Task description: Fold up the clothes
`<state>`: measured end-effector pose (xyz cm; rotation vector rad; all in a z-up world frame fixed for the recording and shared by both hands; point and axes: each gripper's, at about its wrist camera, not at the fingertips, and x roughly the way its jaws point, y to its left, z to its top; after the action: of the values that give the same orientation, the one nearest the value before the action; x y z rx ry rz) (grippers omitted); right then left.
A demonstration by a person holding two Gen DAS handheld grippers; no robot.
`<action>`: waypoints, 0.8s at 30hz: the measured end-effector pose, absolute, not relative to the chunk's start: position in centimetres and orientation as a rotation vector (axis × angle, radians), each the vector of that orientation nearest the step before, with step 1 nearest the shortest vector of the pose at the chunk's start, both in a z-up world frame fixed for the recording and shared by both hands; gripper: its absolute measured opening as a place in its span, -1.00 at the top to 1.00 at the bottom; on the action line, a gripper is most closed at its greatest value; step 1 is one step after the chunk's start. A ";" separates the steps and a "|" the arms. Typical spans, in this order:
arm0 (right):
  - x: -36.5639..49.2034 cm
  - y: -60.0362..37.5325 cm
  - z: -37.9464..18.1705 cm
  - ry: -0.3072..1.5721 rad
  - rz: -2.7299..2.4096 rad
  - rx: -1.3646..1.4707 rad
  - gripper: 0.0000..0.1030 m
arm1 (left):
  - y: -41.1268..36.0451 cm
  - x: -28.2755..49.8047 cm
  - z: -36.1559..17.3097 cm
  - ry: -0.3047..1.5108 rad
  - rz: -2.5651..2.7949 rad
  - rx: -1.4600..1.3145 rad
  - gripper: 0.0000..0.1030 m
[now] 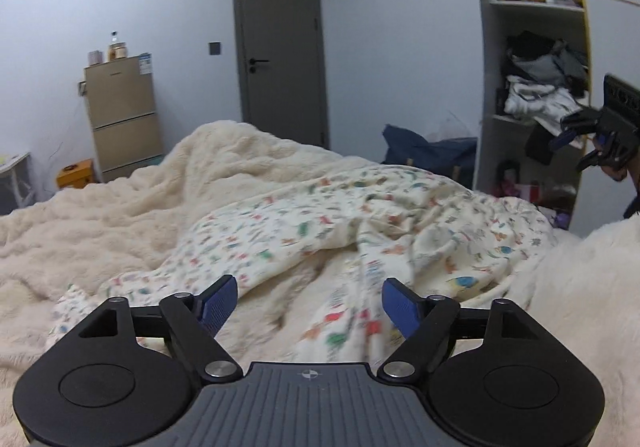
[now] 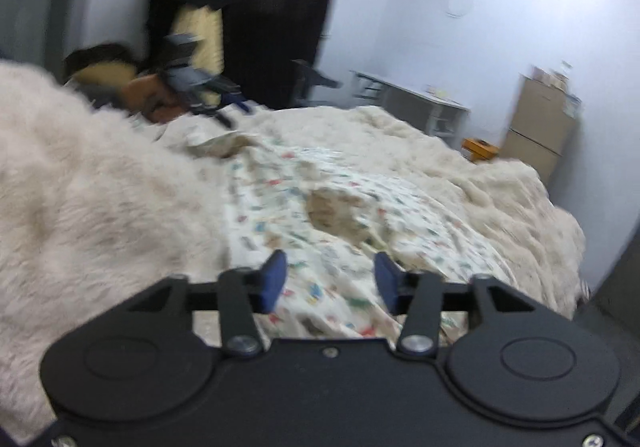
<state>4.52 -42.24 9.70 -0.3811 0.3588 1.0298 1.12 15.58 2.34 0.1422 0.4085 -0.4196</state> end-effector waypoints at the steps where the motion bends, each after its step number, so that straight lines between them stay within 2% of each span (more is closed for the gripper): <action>1: 5.6 -42.6 9.1 0.391 1.009 -0.342 -0.22 | 16.7 1.1 2.3 0.410 -0.397 0.115 -0.54; 5: 9.7 -44.0 6.6 0.515 0.921 -0.186 -0.39 | 20.3 0.7 1.7 0.448 -0.319 0.068 -0.62; 12: 14.2 -45.2 1.2 0.757 0.926 0.048 -0.33 | 22.1 -3.2 -1.5 0.539 -0.285 0.391 -0.77; 13: 14.4 -45.0 0.8 0.782 0.934 0.052 -0.18 | 22.4 -3.8 -2.3 0.577 -0.297 0.423 -0.82; 14: 14.5 -44.8 0.6 0.796 0.931 0.047 0.06 | 22.8 -4.0 -3.1 0.625 -0.300 0.435 -0.83; 15: 14.5 -44.6 0.5 0.802 0.922 0.031 0.15 | 23.2 -3.8 -3.8 0.671 -0.293 0.433 -0.83; 17: 14.2 -43.7 0.5 0.792 0.914 -0.006 0.72 | 24.0 -3.4 -5.2 0.756 -0.278 0.428 -0.83; 21: 12.9 -43.1 1.4 0.732 0.879 -0.107 0.77 | 25.3 -3.5 -6.3 0.790 -0.259 0.416 -0.83; 23: 12.3 -42.5 1.9 0.752 0.844 -0.183 0.64 | 25.4 -3.8 -6.2 0.747 -0.266 0.432 -0.81; 24: 12.0 -42.0 2.2 0.754 0.821 -0.226 0.56 | 25.5 -3.8 -6.1 0.722 -0.274 0.430 -0.69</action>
<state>11.99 -42.04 2.20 -0.2259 0.7542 0.8209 -3.77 25.45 -6.11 0.4304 0.7216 -0.2737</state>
